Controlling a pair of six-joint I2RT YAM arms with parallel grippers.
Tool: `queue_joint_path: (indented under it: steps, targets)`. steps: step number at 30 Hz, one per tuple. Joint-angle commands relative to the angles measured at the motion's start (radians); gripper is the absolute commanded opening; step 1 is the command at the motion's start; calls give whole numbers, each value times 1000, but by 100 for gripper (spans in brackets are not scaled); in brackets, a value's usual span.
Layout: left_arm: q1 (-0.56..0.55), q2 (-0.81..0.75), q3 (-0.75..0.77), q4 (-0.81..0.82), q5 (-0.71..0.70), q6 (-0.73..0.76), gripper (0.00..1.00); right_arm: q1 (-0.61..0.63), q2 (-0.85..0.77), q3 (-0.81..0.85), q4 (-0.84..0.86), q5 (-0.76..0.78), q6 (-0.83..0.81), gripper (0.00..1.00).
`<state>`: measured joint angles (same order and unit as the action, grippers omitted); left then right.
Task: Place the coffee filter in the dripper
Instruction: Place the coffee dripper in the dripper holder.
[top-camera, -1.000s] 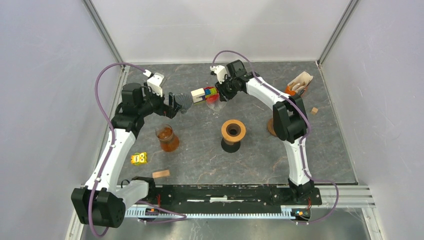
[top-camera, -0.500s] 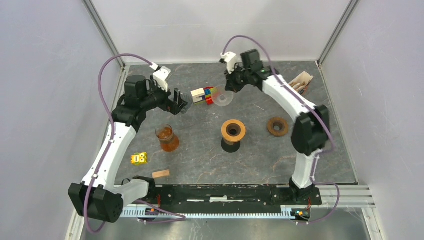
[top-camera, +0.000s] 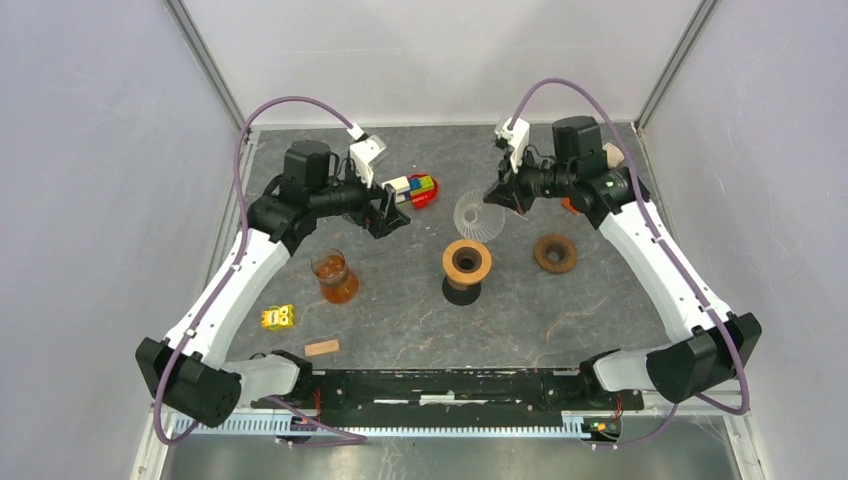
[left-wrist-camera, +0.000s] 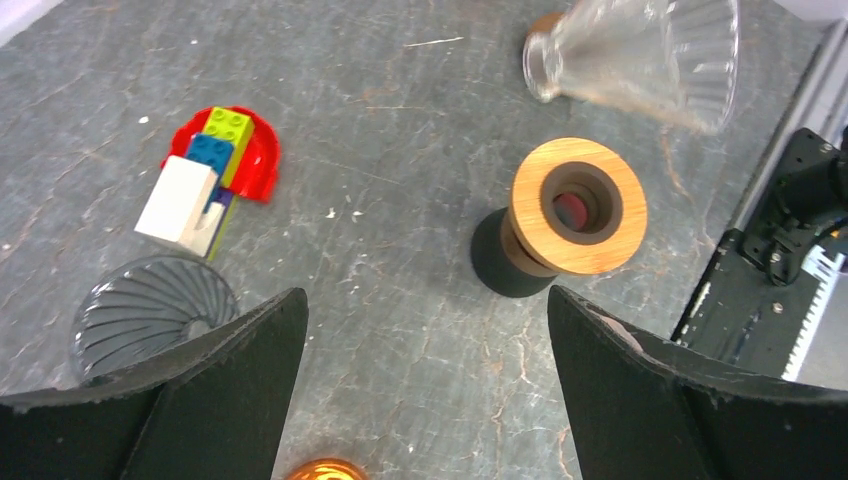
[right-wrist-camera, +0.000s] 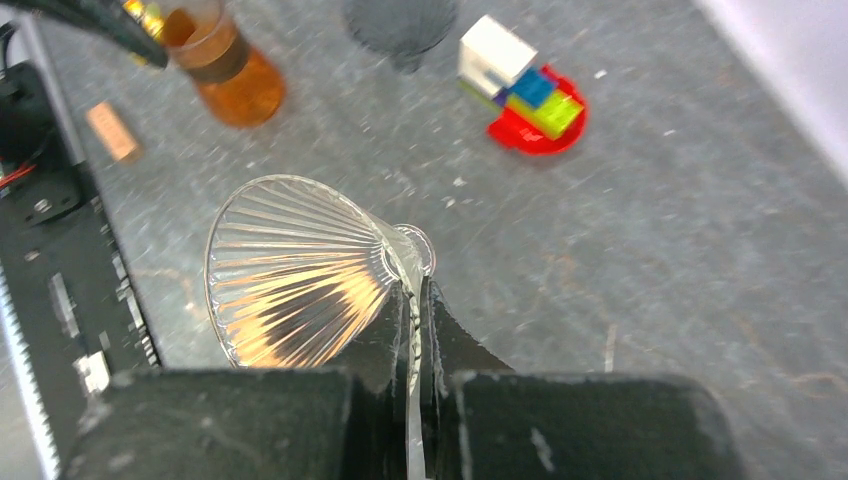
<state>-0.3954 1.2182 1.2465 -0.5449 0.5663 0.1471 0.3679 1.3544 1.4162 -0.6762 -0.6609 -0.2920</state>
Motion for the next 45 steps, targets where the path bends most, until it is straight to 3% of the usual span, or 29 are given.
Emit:
queue_joint_path:
  steps: [1, 15, 31, 45]
  targets:
    - [-57, 26, 70, -4, 56, -63, 94, -1, -22, -96, -6, -109, 9, 0]
    - [-102, 77, 42, 83, 29, -166, 90, 0, 13, -134, -27, -164, 20, 0]
    - [-184, 144, 70, 84, -13, -188, 88, 34, 105, -51, -136, -91, -34, 0]
    - [-236, 242, 100, 106, -57, -389, 65, 55, 211, 30, -138, -32, -19, 3]
